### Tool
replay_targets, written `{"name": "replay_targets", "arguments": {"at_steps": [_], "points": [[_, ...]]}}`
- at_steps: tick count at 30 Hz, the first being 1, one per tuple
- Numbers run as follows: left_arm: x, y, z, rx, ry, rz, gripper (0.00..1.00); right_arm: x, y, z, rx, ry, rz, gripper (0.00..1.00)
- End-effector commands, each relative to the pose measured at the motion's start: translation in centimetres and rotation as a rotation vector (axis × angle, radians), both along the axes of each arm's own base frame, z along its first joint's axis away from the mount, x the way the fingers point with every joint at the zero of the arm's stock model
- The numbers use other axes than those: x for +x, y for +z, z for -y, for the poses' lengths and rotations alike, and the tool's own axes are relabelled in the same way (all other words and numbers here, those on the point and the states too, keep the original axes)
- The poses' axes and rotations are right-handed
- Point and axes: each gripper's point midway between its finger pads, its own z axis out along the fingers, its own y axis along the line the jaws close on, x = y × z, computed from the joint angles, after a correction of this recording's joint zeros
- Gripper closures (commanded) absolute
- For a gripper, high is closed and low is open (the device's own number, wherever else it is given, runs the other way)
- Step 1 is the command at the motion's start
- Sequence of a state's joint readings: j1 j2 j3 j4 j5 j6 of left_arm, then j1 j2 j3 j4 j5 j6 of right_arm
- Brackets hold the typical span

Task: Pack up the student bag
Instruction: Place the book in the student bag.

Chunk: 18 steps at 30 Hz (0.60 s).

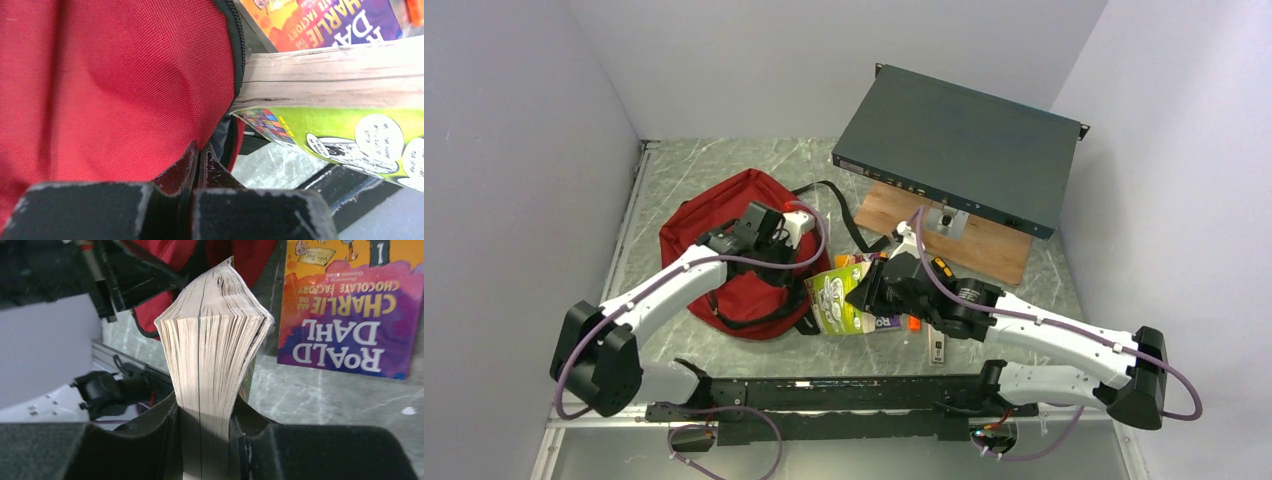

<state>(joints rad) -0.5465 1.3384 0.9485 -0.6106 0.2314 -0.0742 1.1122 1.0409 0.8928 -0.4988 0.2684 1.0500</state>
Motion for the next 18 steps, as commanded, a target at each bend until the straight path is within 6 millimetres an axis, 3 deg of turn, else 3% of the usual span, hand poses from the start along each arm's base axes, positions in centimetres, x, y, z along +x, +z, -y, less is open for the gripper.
{"name": "replay_targets", "arguments": {"at_steps": [1,9,13,18], "points": [[3.1,5.9,-1.5,-0.014,0.100,0.266,1.00,0.2,4.1,-2.4,0.315,-0.051,-0.105,1.00],[3.7,14.0,-3.8,-0.046,0.135,0.580,1.00,1.3,7.9,-4.0,0.592,-0.138,-0.197,1.00],[4.0,15.2,-4.3,-0.029,0.148,0.605,1.00,3.1,9.7,-5.3,0.658,-0.186,-0.180,1.00],[3.8,17.4,-3.9,-0.065,0.116,0.651,1.00,6.3,9.1,-8.0,0.755,-0.262,-0.221,1.00]]}}
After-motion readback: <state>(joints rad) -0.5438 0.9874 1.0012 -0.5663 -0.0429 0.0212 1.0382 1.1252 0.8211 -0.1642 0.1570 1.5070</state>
